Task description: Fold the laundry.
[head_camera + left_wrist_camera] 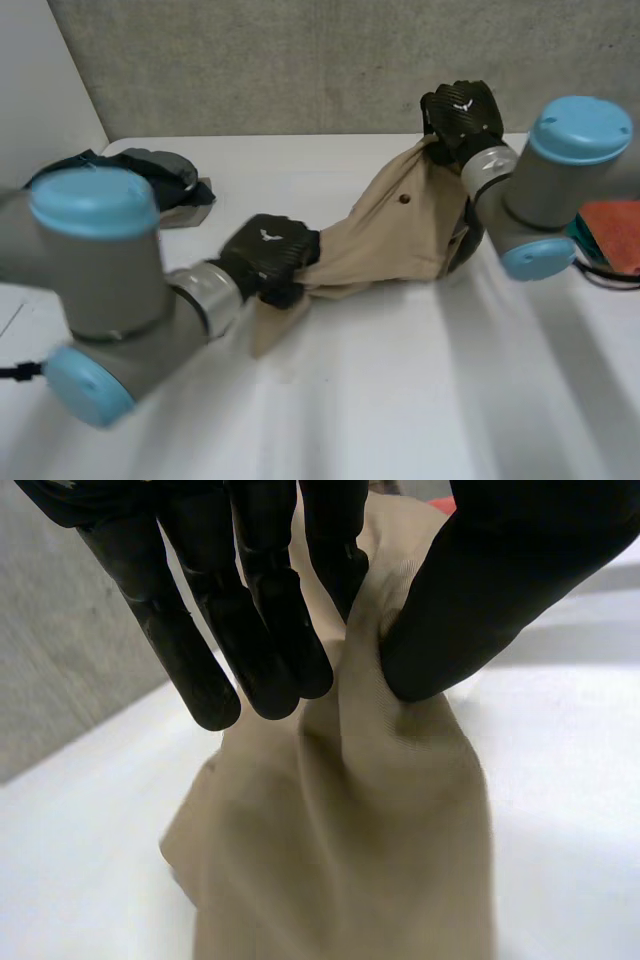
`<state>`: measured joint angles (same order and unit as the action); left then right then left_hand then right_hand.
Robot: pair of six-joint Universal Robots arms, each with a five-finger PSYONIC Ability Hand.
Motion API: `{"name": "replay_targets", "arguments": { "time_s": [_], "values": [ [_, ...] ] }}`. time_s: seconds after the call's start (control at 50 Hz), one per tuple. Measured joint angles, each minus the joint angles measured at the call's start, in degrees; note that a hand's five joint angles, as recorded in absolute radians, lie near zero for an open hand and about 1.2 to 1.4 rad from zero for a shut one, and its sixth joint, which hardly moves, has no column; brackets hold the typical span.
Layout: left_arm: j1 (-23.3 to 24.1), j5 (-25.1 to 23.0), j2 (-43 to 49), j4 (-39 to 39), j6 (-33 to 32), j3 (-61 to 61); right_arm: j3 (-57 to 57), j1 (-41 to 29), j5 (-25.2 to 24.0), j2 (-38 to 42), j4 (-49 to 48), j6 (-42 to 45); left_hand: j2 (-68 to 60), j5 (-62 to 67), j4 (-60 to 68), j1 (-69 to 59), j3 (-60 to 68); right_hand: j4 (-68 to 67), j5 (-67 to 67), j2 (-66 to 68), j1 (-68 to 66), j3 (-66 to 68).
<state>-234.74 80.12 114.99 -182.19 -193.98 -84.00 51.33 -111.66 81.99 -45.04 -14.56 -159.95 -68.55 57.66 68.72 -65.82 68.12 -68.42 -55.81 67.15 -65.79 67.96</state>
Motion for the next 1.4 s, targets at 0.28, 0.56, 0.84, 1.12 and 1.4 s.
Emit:
{"name": "replay_targets", "arguments": {
  "time_s": [0.28, 0.56, 0.84, 1.12, 1.4],
  "values": [
    [11.01, 18.73, 7.07, -6.70, -6.82, 2.23, 3.39, 4.68, -6.10, 3.70, 3.71, 11.14, 56.22, -54.71, -56.68, 53.58, -55.70, 55.71, 52.95, -55.00, 53.21, -55.40],
    [1.12, 14.61, -13.20, 4.66, 4.08, -7.97, 19.52, 7.13, 4.59, -21.80, 22.26, -3.81, 56.57, -54.68, -56.98, 53.59, -56.07, 56.60, 53.12, -55.39, 53.23, -56.12],
    [-6.03, 1.57, -6.16, 6.05, 12.42, -11.70, 41.20, 9.84, -11.61, -27.64, 30.47, -7.44, 50.60, -49.46, -50.40, 47.67, -50.14, 50.24, 47.15, -49.19, 47.91, -49.70],
    [-1.70, 7.54, 7.95, 5.02, 9.47, 0.58, 36.55, 5.06, -6.61, -14.17, 13.47, -4.45, 50.10, -49.06, -50.06, 47.31, -49.73, 50.23, 47.95, -49.33, 48.06, -49.72],
    [1.31, 11.40, 18.37, 3.39, 5.27, 12.03, 25.54, 2.10, -1.92, -3.08, 7.72, -2.99, 34.86, -33.80, -34.75, 31.80, -34.41, 37.43, 34.07, -35.55, 34.06, -36.34]
  ]
}}
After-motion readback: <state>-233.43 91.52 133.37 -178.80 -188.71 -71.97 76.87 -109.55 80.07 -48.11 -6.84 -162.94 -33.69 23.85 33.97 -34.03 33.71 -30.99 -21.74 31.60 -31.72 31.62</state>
